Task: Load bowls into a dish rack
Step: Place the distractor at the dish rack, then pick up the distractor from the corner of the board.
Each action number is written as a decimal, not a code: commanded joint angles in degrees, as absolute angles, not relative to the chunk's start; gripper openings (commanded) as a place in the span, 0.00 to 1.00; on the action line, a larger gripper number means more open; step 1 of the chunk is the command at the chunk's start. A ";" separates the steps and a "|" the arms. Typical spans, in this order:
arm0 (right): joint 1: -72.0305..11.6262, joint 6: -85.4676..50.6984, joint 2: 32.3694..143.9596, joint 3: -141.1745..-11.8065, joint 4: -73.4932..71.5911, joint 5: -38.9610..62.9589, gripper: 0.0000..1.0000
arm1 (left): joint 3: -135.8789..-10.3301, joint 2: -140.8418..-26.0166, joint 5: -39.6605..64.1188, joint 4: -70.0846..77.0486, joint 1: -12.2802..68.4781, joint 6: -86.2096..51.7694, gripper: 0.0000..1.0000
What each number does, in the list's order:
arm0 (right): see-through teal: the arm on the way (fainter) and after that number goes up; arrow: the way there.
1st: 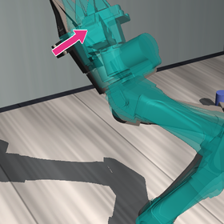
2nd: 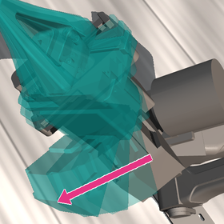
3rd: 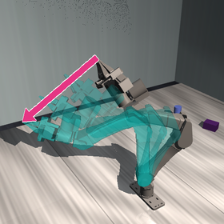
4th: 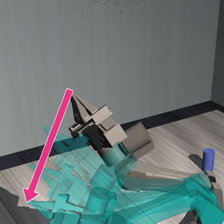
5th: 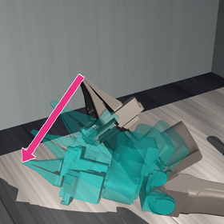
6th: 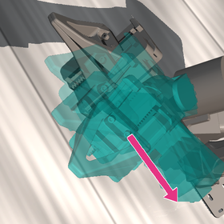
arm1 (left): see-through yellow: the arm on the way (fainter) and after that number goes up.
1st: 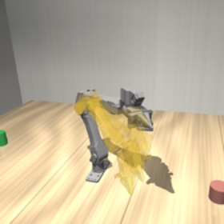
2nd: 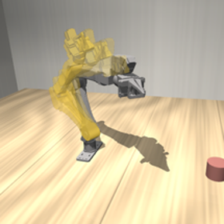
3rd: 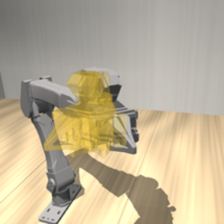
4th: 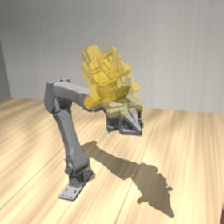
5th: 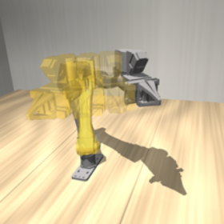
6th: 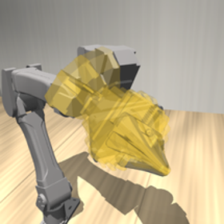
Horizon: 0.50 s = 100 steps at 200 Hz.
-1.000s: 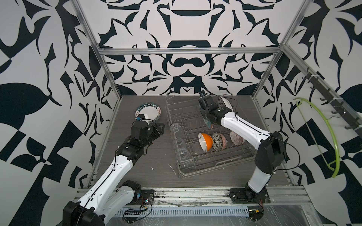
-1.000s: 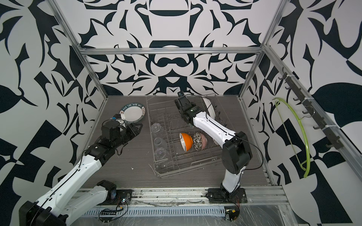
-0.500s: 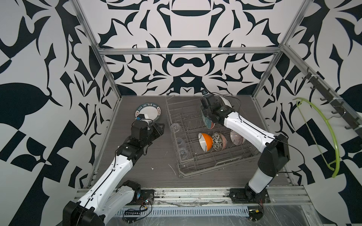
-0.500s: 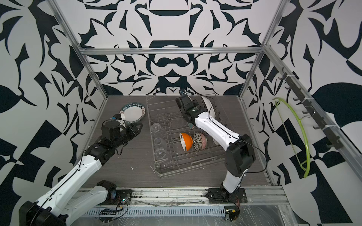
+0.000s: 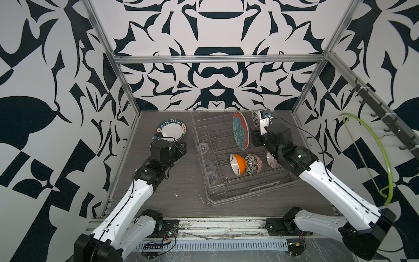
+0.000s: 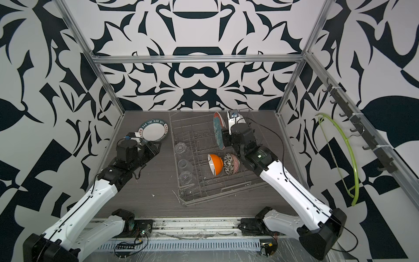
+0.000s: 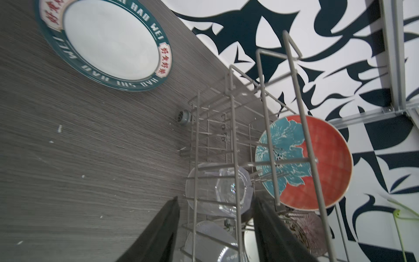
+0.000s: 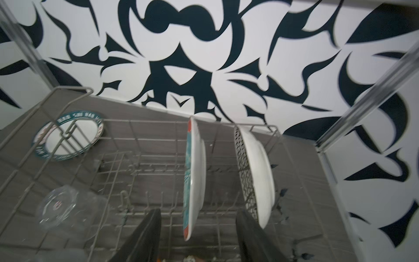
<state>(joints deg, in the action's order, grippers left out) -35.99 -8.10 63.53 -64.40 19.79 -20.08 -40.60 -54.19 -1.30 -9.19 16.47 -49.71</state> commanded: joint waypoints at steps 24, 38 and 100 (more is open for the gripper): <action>-51.15 -11.27 58.73 -58.22 21.58 -22.02 0.51 | -37.83 -61.93 9.44 -6.93 -0.77 -50.81 0.58; -54.76 -11.75 57.24 -57.36 23.40 -24.86 0.51 | -38.23 -65.97 12.26 -5.76 -5.04 -50.29 0.57; -56.69 -14.35 48.20 -50.42 26.02 -24.43 0.51 | -43.19 -85.63 22.87 6.67 -12.30 -48.15 0.55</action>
